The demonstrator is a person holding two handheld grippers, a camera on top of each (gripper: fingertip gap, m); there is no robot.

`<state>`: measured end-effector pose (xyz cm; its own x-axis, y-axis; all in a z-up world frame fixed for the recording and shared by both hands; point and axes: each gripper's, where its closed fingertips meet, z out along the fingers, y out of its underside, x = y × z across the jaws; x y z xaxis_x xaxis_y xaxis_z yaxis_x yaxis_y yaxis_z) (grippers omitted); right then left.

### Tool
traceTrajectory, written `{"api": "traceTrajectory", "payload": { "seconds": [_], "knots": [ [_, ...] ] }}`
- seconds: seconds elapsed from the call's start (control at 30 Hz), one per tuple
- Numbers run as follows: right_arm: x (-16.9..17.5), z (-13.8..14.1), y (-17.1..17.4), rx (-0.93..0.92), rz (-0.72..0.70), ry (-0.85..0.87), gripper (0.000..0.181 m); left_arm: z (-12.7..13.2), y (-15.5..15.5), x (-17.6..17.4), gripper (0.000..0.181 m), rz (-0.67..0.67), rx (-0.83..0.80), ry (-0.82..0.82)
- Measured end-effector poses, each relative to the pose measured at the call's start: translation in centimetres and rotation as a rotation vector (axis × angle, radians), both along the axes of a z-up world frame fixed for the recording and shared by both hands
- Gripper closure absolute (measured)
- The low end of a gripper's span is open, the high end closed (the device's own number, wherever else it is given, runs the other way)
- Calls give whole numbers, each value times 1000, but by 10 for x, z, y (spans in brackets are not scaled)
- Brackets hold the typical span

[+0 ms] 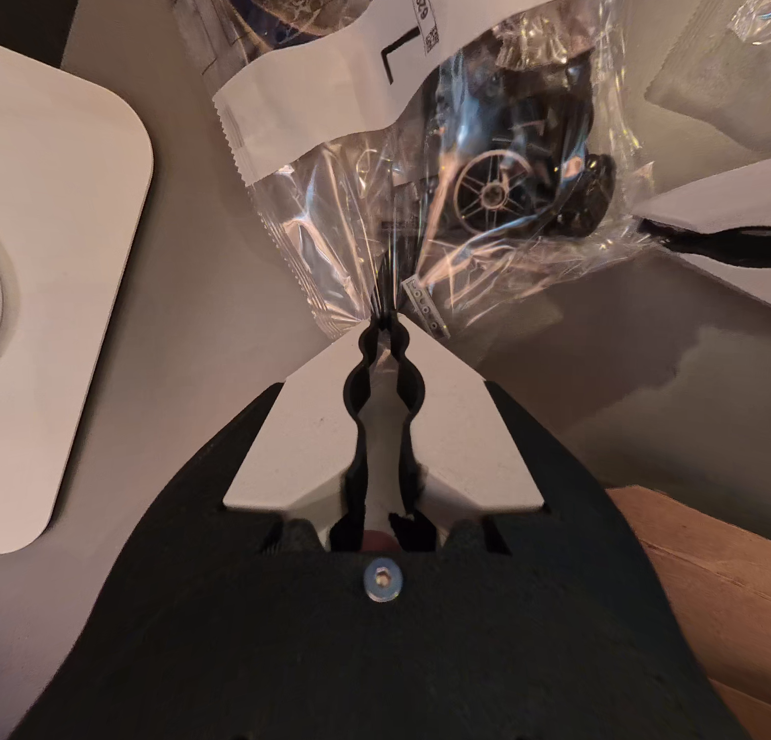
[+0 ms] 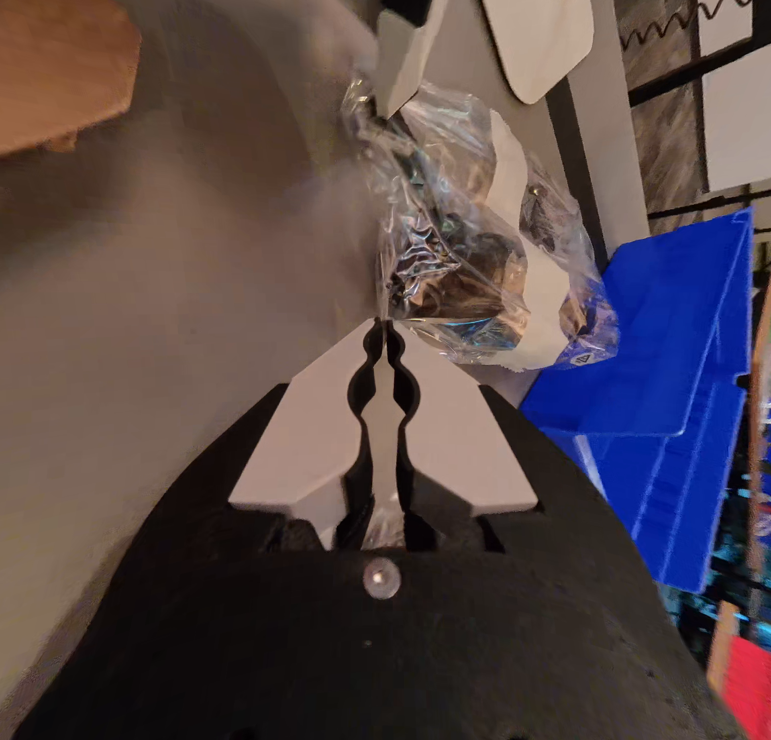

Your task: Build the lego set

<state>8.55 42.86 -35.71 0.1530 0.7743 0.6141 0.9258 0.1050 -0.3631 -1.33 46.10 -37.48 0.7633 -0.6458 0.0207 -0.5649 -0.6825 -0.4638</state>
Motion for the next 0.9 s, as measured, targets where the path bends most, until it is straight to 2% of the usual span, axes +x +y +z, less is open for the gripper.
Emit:
{"api": "traceTrajectory", "payload": {
  "seconds": [0.23,0.37,0.43,0.53,0.6,0.67,0.73,0.83,0.9],
  "knots": [
    [8,-4,-12,40,63,-70,181,0,1,0,180,-5,16,26],
    [-5,-3,-24,9,74,-4,181,0,2,-5,180,2,21,50],
    [-17,-6,-36,-68,72,62,178,0,4,-13,180,8,25,80],
    [-28,5,-42,-73,74,138,180,0,5,-26,180,19,13,86],
    [-24,17,-36,-109,25,222,172,0,7,-41,180,21,29,155],
    [-13,30,-24,-222,-64,347,161,0,8,-48,180,20,21,149],
    [3,37,-5,-338,-170,431,138,0,10,-57,180,10,23,163],
    [17,48,21,-449,-255,554,137,0,16,-71,181,-18,50,220],
    [13,42,30,-448,-249,517,132,0,21,-83,181,-48,76,284]
  ]
}}
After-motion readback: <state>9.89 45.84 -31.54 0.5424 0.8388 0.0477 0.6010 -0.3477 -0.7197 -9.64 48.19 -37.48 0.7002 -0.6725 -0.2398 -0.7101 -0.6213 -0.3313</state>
